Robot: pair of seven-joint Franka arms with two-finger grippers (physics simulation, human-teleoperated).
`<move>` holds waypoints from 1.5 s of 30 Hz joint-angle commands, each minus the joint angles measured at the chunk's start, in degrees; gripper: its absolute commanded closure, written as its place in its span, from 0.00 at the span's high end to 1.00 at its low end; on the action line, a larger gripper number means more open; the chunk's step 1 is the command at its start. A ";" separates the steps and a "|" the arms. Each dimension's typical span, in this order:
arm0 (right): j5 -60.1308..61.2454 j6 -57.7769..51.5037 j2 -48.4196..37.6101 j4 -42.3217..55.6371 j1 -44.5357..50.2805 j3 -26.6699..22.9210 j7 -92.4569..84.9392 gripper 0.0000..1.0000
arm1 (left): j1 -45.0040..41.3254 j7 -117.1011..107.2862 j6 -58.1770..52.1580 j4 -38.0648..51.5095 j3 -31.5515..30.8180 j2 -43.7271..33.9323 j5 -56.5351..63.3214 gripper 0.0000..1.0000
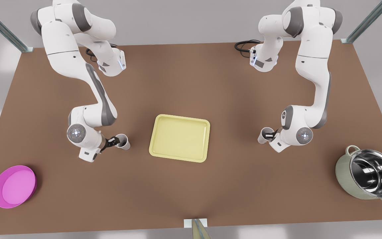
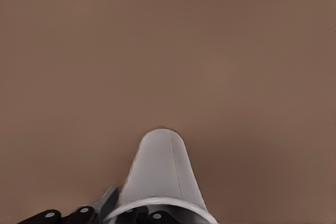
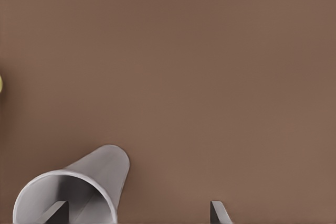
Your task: Use both arms to respectively pick up the white IKEA cups from the middle-left and middle-right positions, then place the white IKEA cups onto the middle-middle tray, ensuring that the cups remain upright and do not tip over
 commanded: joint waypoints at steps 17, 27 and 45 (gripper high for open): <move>0.01 13.56 -0.50 -11.25 0.05 0.16 -0.51 1.00 | -8.61 -60.39 0.15 26.03 -24.70 11.95 -0.03 0.21; 0.01 13.47 1.26 -10.29 0.05 0.60 -0.95 0.25 | -11.25 -61.89 4.81 29.81 -24.70 20.12 1.11 0.21; 6.25 6.88 2.14 2.37 10.50 6.31 5.82 0.21 | -6.06 -59.96 -31.47 29.99 -26.54 4.84 8.49 1.00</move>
